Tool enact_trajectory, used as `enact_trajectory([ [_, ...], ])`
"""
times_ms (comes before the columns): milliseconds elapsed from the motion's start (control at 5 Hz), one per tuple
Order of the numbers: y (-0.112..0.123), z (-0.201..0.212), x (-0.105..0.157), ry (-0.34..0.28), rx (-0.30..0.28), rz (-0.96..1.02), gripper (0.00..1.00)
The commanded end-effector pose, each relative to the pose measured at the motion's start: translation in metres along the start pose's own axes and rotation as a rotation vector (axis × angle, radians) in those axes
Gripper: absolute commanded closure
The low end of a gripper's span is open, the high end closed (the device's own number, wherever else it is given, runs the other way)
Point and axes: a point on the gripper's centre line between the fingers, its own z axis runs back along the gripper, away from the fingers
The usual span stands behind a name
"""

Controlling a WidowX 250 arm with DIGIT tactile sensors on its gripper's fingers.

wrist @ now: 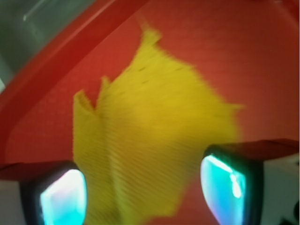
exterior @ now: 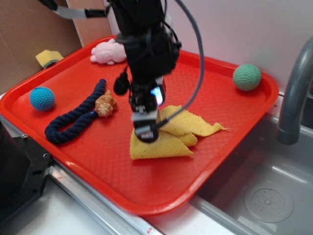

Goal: Grab the yellow cloth.

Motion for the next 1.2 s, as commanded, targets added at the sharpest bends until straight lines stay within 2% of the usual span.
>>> enact_trajectory([
  [0, -0.015, -0.018, 0.001, 0.067, 0.025, -0.065, 0.00],
  [200, -0.007, -0.020, -0.003, 0.075, 0.041, -0.028, 0.00],
  [400, 0.004, -0.013, -0.010, 0.053, 0.047, 0.032, 1.00],
  [600, 0.011, -0.006, -0.016, 0.014, 0.059, 0.061, 1.00],
  [800, 0.012, -0.005, -0.020, 0.010, 0.062, 0.087, 1.00],
  [1000, 0.010, 0.004, -0.022, 0.020, 0.093, 0.118, 1.00],
])
